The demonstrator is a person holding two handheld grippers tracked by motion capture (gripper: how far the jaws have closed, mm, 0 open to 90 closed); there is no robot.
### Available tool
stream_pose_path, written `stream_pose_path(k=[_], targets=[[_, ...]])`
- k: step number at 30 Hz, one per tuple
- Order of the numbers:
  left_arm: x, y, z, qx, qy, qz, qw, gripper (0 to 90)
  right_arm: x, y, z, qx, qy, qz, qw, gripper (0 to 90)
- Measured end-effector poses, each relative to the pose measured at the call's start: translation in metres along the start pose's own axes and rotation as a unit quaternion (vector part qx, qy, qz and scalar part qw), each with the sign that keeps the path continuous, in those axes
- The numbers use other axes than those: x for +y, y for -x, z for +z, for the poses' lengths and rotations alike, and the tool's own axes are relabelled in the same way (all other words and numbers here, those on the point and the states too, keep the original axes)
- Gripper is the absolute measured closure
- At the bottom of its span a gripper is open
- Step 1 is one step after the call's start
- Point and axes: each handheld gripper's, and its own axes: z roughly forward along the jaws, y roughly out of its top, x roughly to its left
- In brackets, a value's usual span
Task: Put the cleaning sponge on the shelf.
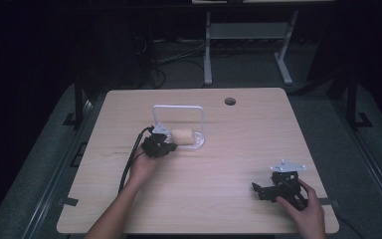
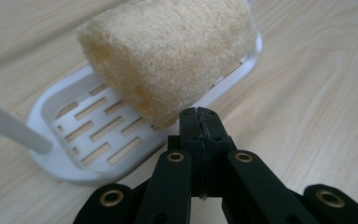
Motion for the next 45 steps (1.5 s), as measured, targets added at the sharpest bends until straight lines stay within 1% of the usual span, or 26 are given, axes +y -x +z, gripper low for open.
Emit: stream_pose_path(k=[6,11,18,23,24,28,31,34,35,39,40,41,45], targets=[[-0.003,-0.006,0.000,0.012,0.001,-0.005,0.9999,89.8,0.000,0.000,0.000,0.000,0.000,0.000,1.0000,0.7],[-0.004,-0.008,-0.001,0.011,0.001,-0.007,0.9999,89.8,0.000,0.000,0.000,0.000,0.000,0.000,1.0000,0.7],[-0.003,-0.004,-0.001,0.007,-0.002,-0.004,1.0000,89.7,0.000,0.000,0.000,0.000,0.000,0.000,1.0000,0.7],[-0.004,-0.002,-0.007,0.005,0.000,-0.003,1.0000,89.8,0.000,0.000,0.000,0.000,0.000,0.000,1.0000,0.7],[-0.004,0.000,-0.011,0.003,0.001,-0.002,1.0000,89.7,0.000,0.000,0.000,0.000,0.000,0.000,1.0000,0.7],[-0.004,0.003,-0.020,-0.002,0.001,-0.001,1.0000,88.9,0.000,0.000,0.000,0.000,0.000,0.000,1.0000,0.7],[-0.004,0.005,-0.024,-0.003,0.002,-0.002,1.0000,85.8,0.000,0.000,0.000,0.000,0.000,0.000,1.0000,0.7],[-0.007,0.007,-0.028,-0.001,0.003,-0.001,1.0000,80.1,0.000,0.000,0.000,0.000,0.000,0.000,1.0000,0.7],[-0.007,0.007,-0.029,-0.001,0.002,0.002,1.0000,77.7,0.000,0.000,0.000,0.000,0.000,0.000,1.0000,0.7],[-0.012,0.008,-0.035,0.003,0.004,0.000,1.0000,67.9,0.000,0.000,0.000,0.000,0.000,0.000,1.0000,0.7],[-0.013,0.009,-0.036,0.002,0.004,-0.005,1.0000,65.6,0.000,0.000,0.000,0.000,0.000,0.000,1.0000,0.7],[-0.013,0.009,-0.036,0.002,0.004,-0.005,1.0000,62.7,0.000,0.000,0.000,0.000,0.000,0.000,1.0000,0.7],[-0.021,0.008,-0.042,0.012,0.001,-0.002,0.9999,50.0,0.000,0.000,0.000,0.000,0.000,0.000,1.0000,0.7]])
